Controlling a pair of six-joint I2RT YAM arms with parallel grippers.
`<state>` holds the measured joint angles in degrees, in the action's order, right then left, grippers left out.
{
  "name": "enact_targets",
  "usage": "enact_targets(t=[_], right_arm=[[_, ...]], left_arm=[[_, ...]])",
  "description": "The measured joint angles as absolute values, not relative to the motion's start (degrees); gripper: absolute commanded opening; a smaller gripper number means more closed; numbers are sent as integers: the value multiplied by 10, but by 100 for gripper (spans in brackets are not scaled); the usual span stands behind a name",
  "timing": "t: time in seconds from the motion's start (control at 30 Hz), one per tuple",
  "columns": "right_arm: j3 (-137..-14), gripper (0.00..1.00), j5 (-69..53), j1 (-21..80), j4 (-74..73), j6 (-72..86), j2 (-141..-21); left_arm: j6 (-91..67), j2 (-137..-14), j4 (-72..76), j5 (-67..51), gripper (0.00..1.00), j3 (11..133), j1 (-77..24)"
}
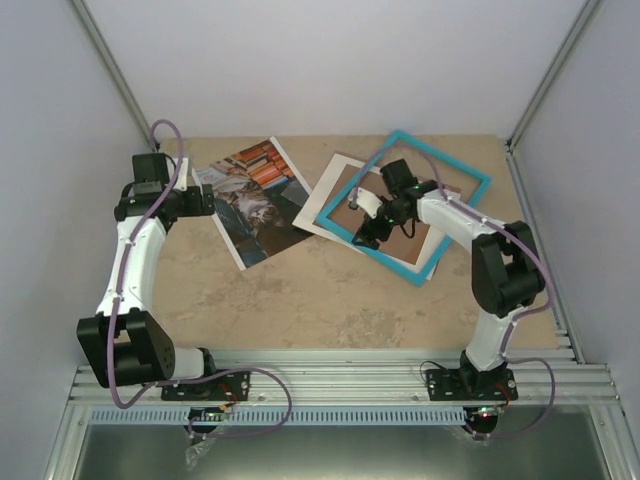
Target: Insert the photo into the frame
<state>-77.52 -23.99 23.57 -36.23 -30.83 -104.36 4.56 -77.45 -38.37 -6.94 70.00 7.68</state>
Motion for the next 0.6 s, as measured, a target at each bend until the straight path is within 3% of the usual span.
enact_targets(t=[0.37, 0.6], right_arm=[[-799, 71, -205, 269, -372, -305, -1136], [-802, 47, -189, 269, -370, -301, -1157]], left_arm=[[48, -771, -384, -76, 99, 692, 75], [51, -771, -384, -76, 99, 692, 75]])
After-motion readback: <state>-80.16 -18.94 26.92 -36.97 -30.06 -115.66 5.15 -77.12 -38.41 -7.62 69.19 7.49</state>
